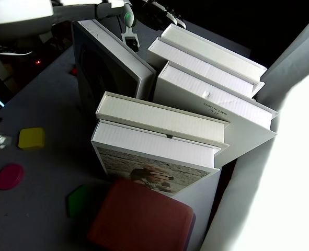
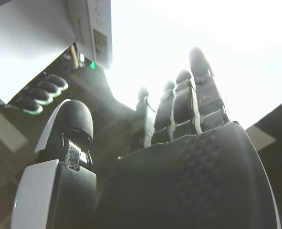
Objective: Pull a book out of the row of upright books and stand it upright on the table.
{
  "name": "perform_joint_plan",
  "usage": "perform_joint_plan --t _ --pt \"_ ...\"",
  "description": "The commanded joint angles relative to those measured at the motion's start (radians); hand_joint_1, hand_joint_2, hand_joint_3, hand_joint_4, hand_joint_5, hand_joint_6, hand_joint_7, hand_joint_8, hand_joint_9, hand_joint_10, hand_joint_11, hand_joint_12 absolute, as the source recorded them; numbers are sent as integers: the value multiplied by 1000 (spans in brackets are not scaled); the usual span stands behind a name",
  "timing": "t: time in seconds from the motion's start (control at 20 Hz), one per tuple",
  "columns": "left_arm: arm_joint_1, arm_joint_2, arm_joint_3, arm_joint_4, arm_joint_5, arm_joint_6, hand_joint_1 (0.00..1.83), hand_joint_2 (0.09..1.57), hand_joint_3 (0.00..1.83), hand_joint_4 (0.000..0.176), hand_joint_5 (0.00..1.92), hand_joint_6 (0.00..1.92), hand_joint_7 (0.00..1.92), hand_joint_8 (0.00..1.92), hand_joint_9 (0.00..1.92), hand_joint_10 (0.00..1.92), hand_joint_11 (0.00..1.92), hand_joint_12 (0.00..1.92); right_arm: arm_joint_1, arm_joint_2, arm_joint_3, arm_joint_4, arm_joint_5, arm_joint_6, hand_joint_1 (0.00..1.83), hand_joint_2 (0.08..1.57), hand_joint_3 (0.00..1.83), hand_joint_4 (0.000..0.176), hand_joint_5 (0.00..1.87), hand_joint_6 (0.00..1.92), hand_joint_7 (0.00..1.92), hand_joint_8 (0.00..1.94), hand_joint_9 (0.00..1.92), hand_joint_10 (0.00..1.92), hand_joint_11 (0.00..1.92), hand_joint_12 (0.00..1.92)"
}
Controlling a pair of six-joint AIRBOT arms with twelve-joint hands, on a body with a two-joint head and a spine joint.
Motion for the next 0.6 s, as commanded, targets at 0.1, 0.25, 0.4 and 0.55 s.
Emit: perform_joint_plan --t 0.1,0.25,0.4,0.55 --pt "-8 -2 3 -9 -123 -9 340 1383 0 42 126 0 26 0 24 2 0 619 4 -36 25 82 -27 -16 868 993 0 0 0 0 0 0 14 12 0 171" --pt "-8 -5 5 -7 -119 -9 324 1383 0 50 109 4 20 1 24 1 0 499 1 -63 37 79 -45 -28 834 984 0 0 0 0 0 0 18 14 0 108" --pt "-7 -6 6 -7 -117 -9 304 1404 1 0 58 3 0 0 0 0 0 435 -23 -106 64 74 -49 -28 1051 1070 0 0 257 30 405 33 355 251 0 1153" --pt "-7 -7 7 -5 -114 -9 405 1394 0 0 66 17 13 4 0 0 0 332 -44 -135 81 69 -50 -27 1187 1221 5 0 592 119 695 107 369 959 104 1704"
